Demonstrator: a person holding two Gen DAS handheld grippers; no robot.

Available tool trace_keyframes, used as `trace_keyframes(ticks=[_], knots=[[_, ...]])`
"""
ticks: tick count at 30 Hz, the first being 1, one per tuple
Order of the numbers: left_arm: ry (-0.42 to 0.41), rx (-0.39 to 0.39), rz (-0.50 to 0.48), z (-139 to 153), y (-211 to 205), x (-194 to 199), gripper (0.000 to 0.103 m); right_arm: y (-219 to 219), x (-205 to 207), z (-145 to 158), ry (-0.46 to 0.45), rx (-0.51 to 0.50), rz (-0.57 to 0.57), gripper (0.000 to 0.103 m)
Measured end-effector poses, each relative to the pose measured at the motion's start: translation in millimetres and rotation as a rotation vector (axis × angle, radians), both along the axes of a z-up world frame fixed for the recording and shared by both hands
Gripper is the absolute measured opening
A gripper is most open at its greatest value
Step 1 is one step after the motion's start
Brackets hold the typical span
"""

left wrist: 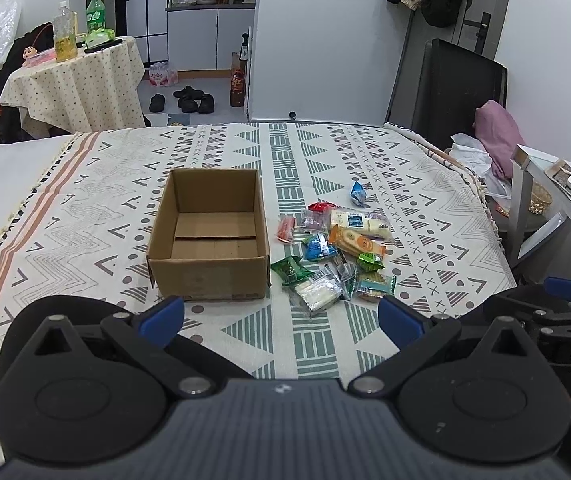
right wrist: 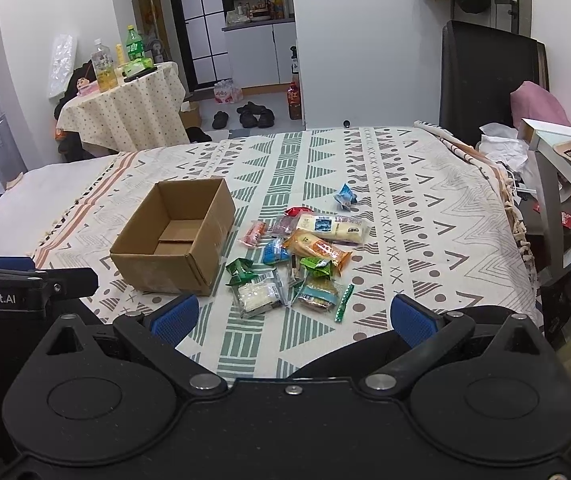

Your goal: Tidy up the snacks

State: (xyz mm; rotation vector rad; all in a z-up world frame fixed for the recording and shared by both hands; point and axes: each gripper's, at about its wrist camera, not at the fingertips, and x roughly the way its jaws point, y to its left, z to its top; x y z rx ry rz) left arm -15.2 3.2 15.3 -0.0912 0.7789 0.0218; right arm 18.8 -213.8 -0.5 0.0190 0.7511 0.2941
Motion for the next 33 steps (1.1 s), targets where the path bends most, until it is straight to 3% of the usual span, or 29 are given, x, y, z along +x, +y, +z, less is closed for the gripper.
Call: trace_keyframes(ticks=[33], knots=[[0.006,-0.01,-0.002,0.6,-1.1,2.9,0.103,-6.3,-2.1,-0.1,-0.001,0.002,-0.015,0.103]])
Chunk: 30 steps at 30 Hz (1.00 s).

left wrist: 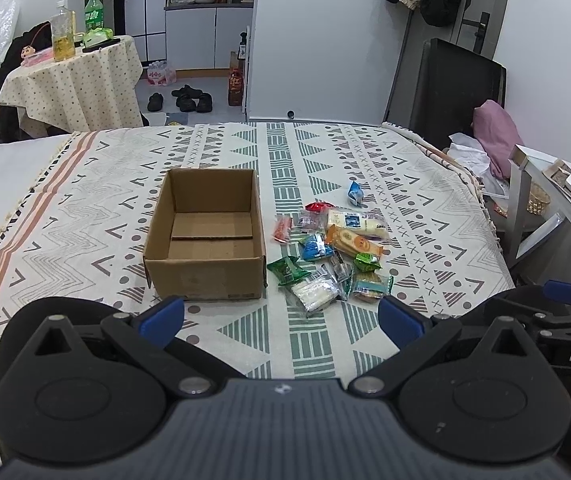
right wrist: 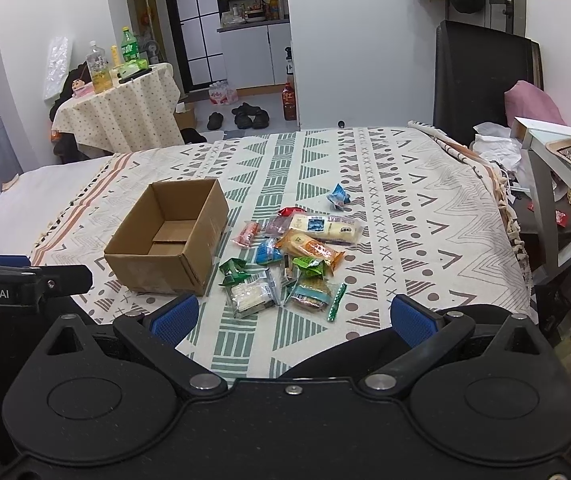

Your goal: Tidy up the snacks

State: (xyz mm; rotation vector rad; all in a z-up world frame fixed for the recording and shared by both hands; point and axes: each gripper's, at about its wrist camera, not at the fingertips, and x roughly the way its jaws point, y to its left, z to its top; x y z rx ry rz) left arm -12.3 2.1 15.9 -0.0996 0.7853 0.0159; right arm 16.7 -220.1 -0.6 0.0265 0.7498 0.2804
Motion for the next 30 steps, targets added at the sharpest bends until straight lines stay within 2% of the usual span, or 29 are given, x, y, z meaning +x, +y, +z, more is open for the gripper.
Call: trace_keyframes(ticks=[22,30], knots=[[0.021,-0.018,-0.011,-7.6,6.3,19.6,0.103,10.8,14.7,-10.4,0.003,-0.024,0.026,0.103],[0.033,-0.053,-0.03,-18.4,4.2,36.8,0.103,2.8,30.6,-23.6,0.045,0.008,0.013,0.103]])
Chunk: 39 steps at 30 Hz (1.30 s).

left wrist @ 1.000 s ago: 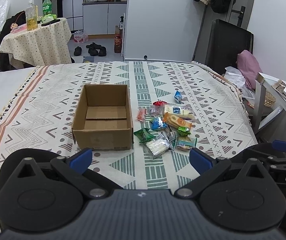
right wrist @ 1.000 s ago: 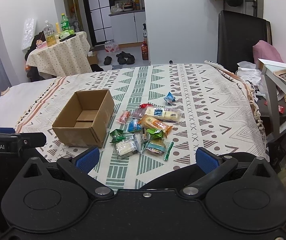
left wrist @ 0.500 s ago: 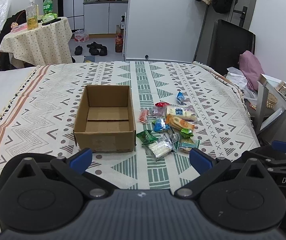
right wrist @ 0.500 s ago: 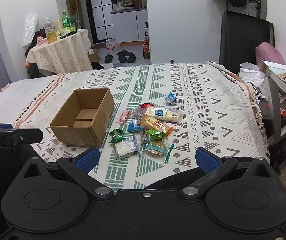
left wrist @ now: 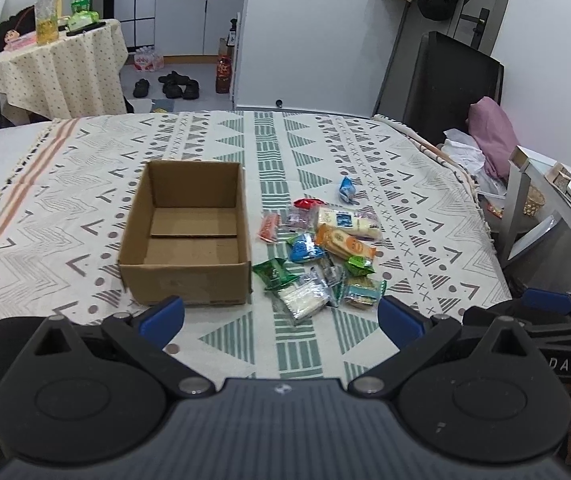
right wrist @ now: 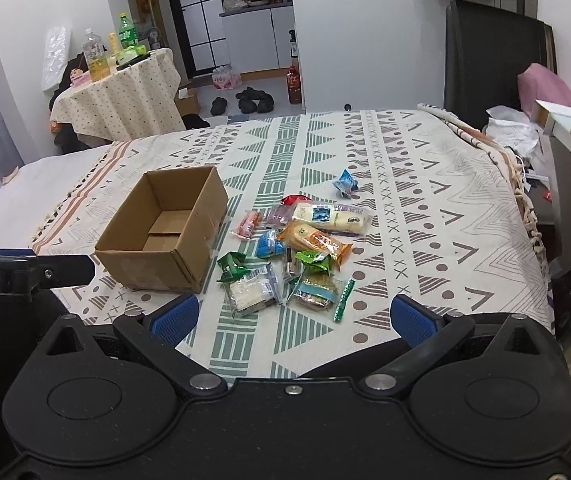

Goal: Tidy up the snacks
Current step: 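Move left tool to the clear white packet while right tool approaches the blue-banded pastry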

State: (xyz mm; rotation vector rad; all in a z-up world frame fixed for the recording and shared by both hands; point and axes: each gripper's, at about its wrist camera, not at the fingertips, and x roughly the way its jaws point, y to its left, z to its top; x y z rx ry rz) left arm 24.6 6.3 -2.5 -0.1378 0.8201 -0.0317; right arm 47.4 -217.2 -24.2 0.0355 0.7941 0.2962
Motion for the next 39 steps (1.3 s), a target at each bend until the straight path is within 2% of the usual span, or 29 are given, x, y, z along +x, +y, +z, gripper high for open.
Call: trace_keyframes(ticks=[14,23,27,33,39], knots=[[0.049,-0.067,0.007,-29.3,-9.9,40.4,0.1,-17.9,30.4,-24.0,0.03,0.041,-0.011,0.102],[0.102,-0.087,0.018,-53.0,-18.6,64.2,0.089,-29.7,50.7,-44.7,0.081,0.063,-0.02,0.098],[0.142,-0.097,0.025,-64.9,-21.8,76.4,0.081,-32.2,60.1,-52.6,0.091,0.055,-0.023,0.091],[0.193,-0.113,0.032,-81.6,-27.7,95.5,0.068,-32.0,76.0,-67.9,0.152,0.101,-0.006,0.078],[0.246,-0.124,0.052,-98.8,-31.7,115.4,0.065,-31.1,94.4,-84.9,0.205,0.129,-0.001,0.074]])
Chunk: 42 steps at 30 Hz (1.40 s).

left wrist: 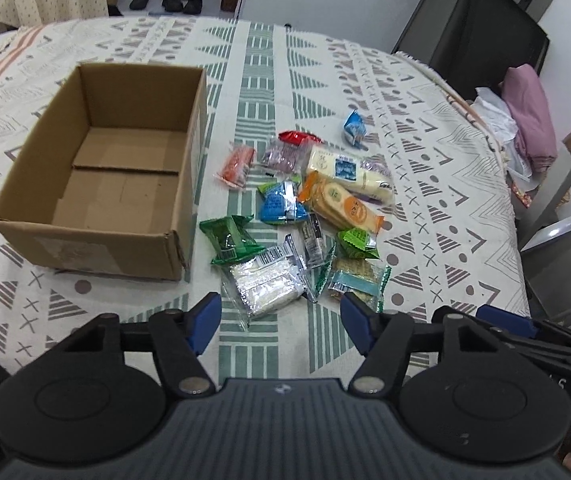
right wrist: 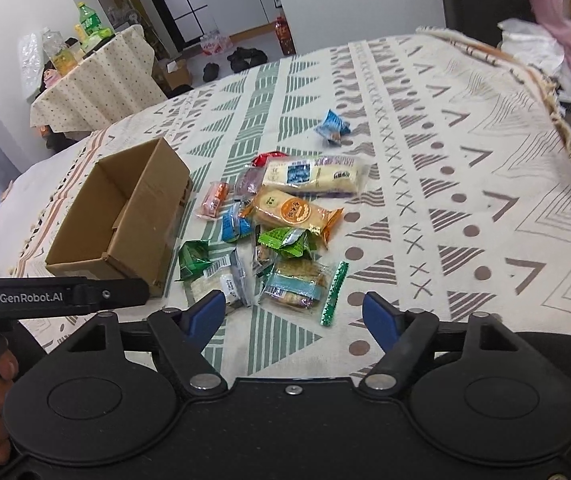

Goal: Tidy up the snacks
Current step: 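Move left tool to the clear white packet while right tool approaches the blue-banded pastry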

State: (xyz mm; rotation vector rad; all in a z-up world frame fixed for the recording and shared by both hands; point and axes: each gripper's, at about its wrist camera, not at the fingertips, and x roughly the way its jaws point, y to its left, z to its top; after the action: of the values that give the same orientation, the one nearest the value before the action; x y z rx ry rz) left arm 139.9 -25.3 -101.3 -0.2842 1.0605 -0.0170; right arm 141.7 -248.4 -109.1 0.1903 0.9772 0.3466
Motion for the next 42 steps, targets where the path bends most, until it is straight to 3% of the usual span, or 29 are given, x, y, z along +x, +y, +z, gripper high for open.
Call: trace_keyframes(ticks=[15,24,31,39,42], knots=[[0.167,0.001,0.157,-52.3,-5.0,50.7,0.066,4.4,45.0,-40.2,0.104,0.051,-0.059,0.075],[0.238,0.028,0.169,-80.2,-22.3,70.7,0.067,3.9,56.4,-60.2,0.153,0.052,-0.081,0.073],[0.264,0.061,0.22,-92.2,-23.7,78.9,0.069,8.5,58.6,-67.9,0.161,0.045,-0.086,0.074],[0.271,0.066,0.239,-101.3,-21.8,79.9,0.078,10.5,61.3,-71.6,0.173,0.055,-0.084,0.074],[0.257,0.067,0.227,-102.6,-24.5,80.0,0.071,13.4,62.3,-72.2,0.176,0.047,-0.073,0.075]])
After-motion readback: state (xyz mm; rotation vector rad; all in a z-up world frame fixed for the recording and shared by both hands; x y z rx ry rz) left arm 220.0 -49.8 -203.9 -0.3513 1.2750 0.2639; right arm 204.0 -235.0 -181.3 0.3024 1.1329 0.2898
